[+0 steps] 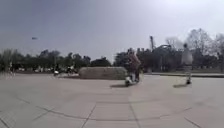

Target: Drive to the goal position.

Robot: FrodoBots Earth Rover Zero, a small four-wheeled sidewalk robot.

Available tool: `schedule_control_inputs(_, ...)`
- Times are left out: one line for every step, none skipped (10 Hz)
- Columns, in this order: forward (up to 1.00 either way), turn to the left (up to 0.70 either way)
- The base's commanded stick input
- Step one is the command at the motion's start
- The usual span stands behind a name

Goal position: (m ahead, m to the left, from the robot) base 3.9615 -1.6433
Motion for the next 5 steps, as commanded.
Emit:
schedule_control_inputs(0.85, 0.23)
schedule_control_inputs(0.85, 0.26)
schedule_control_inputs(0.85, 0.28)
schedule_control_inputs(0.85, 0.31)
schedule_control_inputs(0.85, 0.22)
